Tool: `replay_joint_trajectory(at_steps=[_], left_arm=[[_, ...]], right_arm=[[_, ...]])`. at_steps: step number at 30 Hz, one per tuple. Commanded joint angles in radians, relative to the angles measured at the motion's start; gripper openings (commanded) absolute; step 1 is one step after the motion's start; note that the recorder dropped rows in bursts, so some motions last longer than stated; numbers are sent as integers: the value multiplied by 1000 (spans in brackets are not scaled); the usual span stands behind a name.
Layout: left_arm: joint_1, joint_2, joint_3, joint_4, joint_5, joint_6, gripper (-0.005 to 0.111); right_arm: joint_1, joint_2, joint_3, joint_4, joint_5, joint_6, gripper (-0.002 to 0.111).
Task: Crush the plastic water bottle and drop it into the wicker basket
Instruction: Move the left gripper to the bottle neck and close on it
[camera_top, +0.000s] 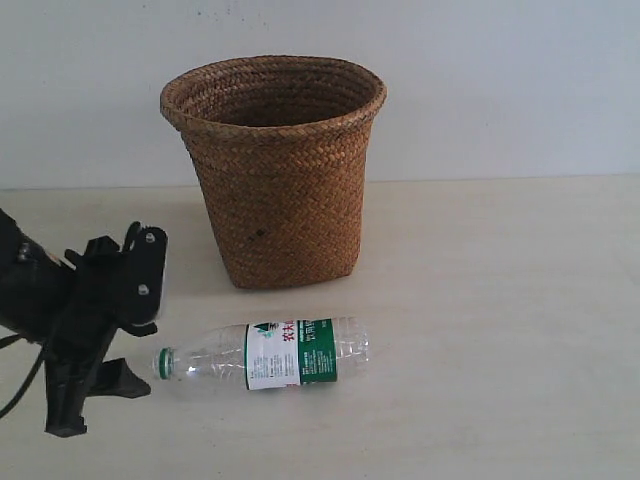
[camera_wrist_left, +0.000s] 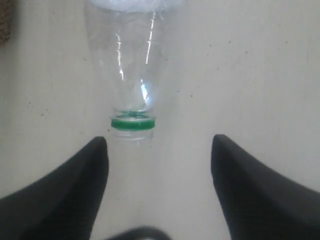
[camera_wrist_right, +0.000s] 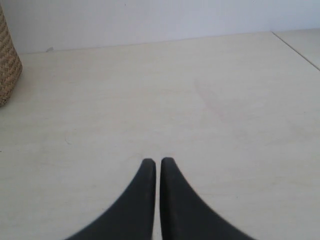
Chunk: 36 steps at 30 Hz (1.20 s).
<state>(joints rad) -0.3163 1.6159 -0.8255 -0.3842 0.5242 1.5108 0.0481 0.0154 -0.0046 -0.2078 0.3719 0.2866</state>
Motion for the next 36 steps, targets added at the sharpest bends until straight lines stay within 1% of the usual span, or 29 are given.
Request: replay_joint_trajectory(at_steps=[1, 5, 7, 13, 25, 29, 31, 33, 36], left_arm=[[-29, 93, -5, 41, -122, 9, 57], [-31, 135, -5, 44, -239, 9, 57], [-31, 144, -6, 34, -260, 7, 57], [-31, 170, -13, -4, -264, 7, 57], [-33, 232, -55, -1, -266, 9, 57], [-45, 256, -59, 6, -266, 16, 57], [-45, 269, -59, 6, -263, 27, 54], [-45, 279, -59, 6, -261, 27, 50], [-45, 286, -59, 6, -246, 27, 38]], right_arm=[[-7, -4, 5, -6, -5, -2, 0], [-7, -4, 5, -6, -5, -2, 0], [-7, -4, 5, -6, -5, -2, 0], [-7, -4, 5, -6, -5, -2, 0], [-7, -4, 5, -6, -5, -2, 0], [-7, -4, 5, -6, -5, -2, 0], [-7, -4, 5, -6, -5, -2, 0], [-7, -4, 5, -6, -5, -2, 0], [-7, -4, 5, -6, -5, -2, 0]])
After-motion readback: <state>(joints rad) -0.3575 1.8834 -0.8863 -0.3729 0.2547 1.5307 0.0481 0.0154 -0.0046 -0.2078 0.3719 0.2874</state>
